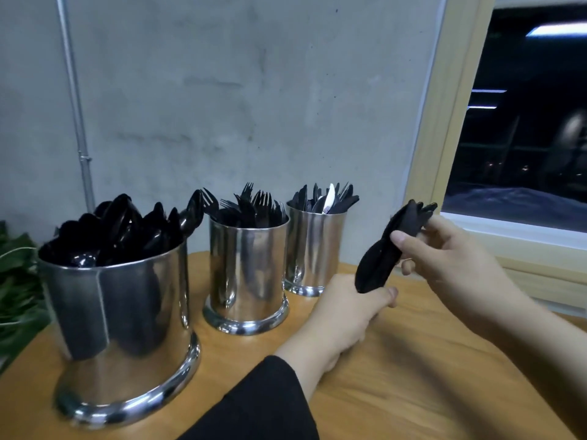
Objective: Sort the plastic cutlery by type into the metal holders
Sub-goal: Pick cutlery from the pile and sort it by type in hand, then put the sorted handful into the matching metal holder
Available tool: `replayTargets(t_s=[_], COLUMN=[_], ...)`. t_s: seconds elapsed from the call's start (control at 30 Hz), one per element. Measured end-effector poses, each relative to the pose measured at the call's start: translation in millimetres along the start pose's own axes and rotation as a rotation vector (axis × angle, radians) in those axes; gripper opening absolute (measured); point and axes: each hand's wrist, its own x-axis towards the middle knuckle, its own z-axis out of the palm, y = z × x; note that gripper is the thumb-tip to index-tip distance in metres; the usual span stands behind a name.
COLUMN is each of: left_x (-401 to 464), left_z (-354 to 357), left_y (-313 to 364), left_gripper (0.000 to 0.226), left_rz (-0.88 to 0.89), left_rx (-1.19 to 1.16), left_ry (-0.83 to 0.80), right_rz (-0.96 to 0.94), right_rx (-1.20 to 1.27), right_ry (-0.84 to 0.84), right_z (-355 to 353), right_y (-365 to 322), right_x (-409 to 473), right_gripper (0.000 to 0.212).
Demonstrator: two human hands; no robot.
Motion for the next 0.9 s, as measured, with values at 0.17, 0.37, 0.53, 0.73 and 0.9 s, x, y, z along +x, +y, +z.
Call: replayTargets(t_s=[0.17, 0.37, 0.53, 0.73, 0.9], left_x=[7, 9, 10, 12, 9], left_z=[-18, -18, -18, -10, -6], left_y=[-3, -6, -12, -12, -10], left_gripper=[0.019, 0.005, 0.016, 0.032, 0.052], left_rz=[-0.070, 0.016, -0.029, 0.021, 0.017], left_rx=[-0.022, -0.113, -0.071, 0.053, 0.094], left_ry=[-0.017, -0.019, -0.038, -0.018, -0.035], right_rz=[0.028, 0.083, 0.106, 0.151, 0.203], right_rx=[0.023, -0.104, -0.161, -0.134, -0.068], right_ry=[-0.188, -0.286, -0.369, -0.247, -0.182], right_z=[15, 27, 30, 37, 38], right_y=[-5, -1, -1, 8, 17], right_x=[19, 21, 13, 4, 4], right_gripper=[0.018, 0.024, 0.021, 0.013, 0.025])
